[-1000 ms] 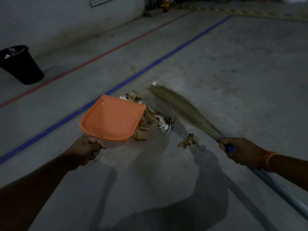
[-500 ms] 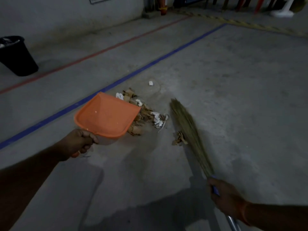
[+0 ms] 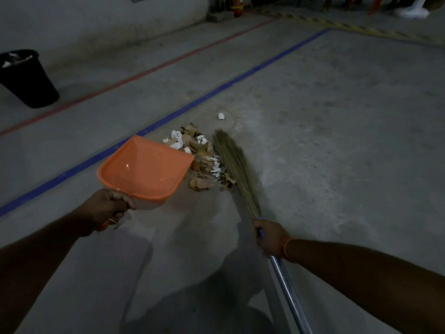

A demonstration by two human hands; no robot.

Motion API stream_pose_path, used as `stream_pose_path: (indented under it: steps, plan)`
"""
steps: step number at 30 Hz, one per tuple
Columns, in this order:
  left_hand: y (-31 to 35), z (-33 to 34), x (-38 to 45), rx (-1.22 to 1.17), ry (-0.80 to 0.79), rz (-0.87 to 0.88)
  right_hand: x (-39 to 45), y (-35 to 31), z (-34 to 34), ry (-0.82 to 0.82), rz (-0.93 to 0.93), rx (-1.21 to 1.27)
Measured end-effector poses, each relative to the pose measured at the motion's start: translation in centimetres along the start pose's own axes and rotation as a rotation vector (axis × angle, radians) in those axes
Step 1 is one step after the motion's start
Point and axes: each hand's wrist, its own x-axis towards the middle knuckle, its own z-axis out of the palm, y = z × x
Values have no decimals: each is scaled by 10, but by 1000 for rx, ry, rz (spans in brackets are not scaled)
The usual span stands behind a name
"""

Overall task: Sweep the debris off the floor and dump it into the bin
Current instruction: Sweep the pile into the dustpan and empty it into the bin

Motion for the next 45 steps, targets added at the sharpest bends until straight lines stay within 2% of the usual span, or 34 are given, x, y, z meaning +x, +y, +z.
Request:
stream_pose_path:
  steps: [3,7,19,25,31,36,42,45]
  plan:
    - [-3,-2,1,-16,6,-19,14,-12,-9,34,24,153]
    - [-6,-3,-1,-83,-9,-26,25,-14,-39,78,-9,192]
    - [-15,5,20,-170,55,-25,86,6,-146,109,-2,-51]
    - [-16,24,36,-324,29,21,150,-21,-166,99,20,-101]
    - [-25,31,44,-304,34,-20,196,-45,-164,24,45,-177]
    - [-36,27,42,-346,75,-31,191,-34,-156,-70,36,-172]
    - [-34,11,35,-362,109,-12,139,-3,-148,-191,-26,-212]
    - [-32,4,31,-365,133,18,111,6,-158,-217,-46,-147]
